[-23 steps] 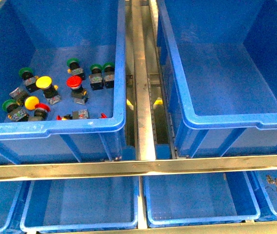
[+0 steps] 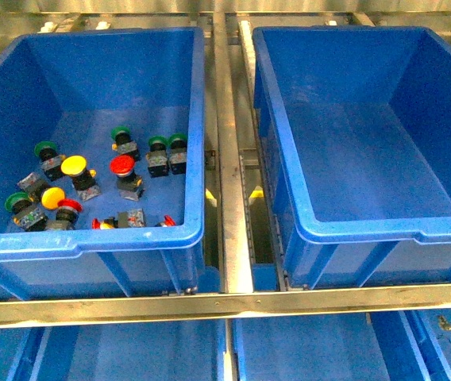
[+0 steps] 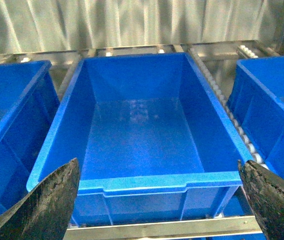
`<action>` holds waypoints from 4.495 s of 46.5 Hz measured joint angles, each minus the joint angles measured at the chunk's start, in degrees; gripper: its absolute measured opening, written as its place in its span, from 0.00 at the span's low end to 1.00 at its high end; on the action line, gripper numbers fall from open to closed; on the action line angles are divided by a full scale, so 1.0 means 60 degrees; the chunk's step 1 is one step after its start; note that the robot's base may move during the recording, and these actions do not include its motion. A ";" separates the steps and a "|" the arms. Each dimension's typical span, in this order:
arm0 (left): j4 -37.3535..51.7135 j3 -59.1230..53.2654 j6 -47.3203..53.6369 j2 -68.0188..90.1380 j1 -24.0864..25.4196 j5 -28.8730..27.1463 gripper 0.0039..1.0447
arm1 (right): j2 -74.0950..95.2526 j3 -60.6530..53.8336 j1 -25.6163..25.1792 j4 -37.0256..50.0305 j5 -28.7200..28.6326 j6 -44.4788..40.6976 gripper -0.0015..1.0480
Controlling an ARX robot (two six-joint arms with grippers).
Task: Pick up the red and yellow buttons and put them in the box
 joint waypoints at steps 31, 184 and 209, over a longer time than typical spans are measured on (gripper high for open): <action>0.0000 -0.0004 0.0000 0.0000 0.0000 0.0000 0.92 | 0.0000 0.0000 0.0000 0.0000 0.0000 0.0000 0.93; -0.1330 1.7489 0.5002 2.4003 -0.0736 0.3326 0.92 | -0.0004 0.0000 0.0000 0.0000 0.0004 0.0000 0.93; -0.1410 1.7598 0.5089 2.4188 -0.0736 0.3406 0.92 | -0.0004 0.0000 0.0000 0.0000 0.0000 0.0000 0.93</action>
